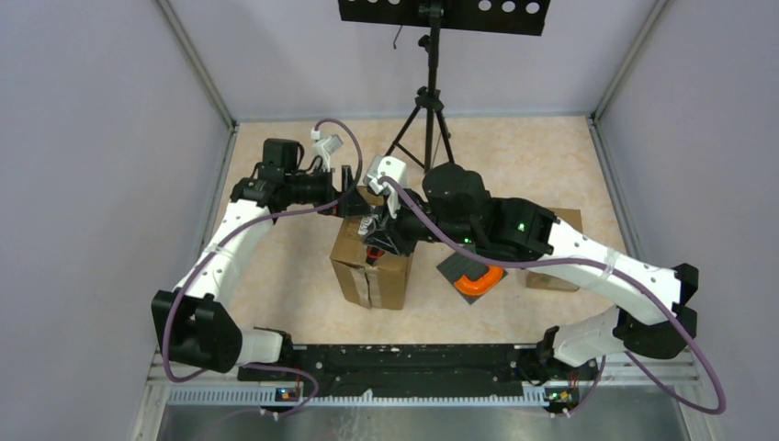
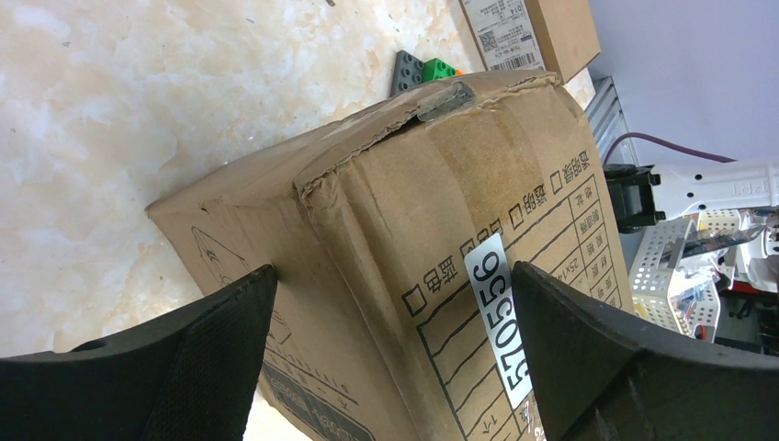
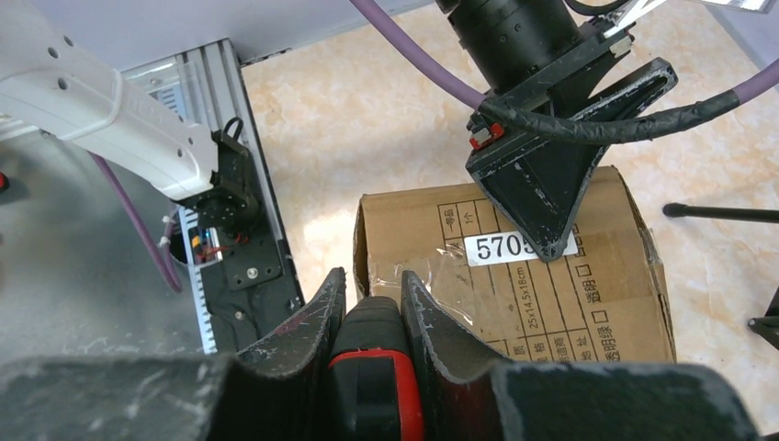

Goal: Unpack the express box
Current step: Cut the express box at the center of the board.

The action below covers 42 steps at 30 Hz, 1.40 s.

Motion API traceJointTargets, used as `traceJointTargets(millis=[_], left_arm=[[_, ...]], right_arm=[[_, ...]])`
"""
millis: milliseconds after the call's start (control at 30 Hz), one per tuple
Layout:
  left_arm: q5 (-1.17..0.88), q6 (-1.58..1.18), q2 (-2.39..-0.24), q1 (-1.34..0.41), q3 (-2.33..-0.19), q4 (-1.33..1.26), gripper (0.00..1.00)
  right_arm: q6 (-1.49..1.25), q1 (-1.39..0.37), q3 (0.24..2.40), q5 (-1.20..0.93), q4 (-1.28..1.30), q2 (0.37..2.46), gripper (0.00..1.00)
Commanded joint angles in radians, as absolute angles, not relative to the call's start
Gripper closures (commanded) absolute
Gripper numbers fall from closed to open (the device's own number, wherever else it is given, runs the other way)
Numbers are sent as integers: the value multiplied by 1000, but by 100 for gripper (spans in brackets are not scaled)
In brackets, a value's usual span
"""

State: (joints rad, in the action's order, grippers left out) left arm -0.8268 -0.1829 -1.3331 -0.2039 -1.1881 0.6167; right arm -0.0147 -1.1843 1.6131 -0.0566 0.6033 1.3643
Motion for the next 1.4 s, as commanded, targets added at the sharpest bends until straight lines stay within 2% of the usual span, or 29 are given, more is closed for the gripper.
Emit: traceJointTargets(millis=[0,1367], left_arm=[[-851,-169,-1334,-204,-1222,629,2],[-828,-178,-1369,-204,-1186,610,1]], right_arm=[[-25,-1170,1601,-61,531,1328,100],[-17,-1170,1420,-119,491,1342,100]])
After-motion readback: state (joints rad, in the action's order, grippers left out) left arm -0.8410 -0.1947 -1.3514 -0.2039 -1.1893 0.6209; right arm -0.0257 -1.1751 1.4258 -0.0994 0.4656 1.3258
